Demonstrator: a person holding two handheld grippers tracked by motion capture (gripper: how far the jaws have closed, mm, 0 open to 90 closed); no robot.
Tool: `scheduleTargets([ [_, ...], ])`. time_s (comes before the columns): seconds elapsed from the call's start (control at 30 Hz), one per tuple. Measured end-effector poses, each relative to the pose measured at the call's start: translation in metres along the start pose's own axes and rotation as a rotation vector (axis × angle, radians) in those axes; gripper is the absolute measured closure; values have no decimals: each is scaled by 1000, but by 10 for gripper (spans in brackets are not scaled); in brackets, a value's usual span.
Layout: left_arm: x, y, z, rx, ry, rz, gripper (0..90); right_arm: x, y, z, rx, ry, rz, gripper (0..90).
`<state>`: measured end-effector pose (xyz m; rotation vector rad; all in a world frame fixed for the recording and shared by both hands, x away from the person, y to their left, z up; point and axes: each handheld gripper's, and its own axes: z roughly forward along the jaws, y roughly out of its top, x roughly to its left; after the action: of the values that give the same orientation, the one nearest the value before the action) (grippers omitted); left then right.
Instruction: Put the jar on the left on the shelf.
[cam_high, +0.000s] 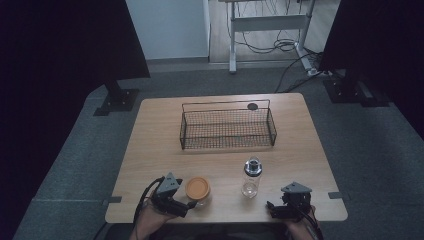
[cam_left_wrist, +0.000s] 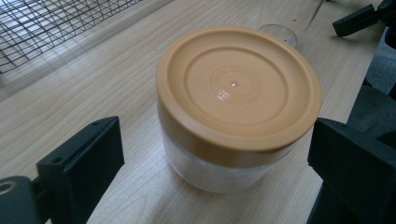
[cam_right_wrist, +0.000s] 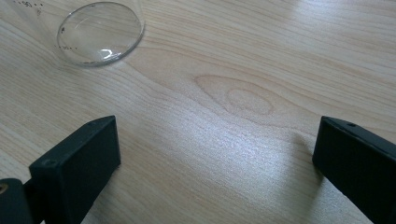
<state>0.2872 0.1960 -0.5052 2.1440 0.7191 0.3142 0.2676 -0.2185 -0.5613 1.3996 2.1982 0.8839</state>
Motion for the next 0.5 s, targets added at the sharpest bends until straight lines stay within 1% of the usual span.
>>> scheduleTargets([
  [0.27,-5,6,7,8,7,1,33,0,0,0,0,0,0,2],
  [0.5,-9,9,12,11,35,-21,35,0,0,0,-1,1,0,1],
])
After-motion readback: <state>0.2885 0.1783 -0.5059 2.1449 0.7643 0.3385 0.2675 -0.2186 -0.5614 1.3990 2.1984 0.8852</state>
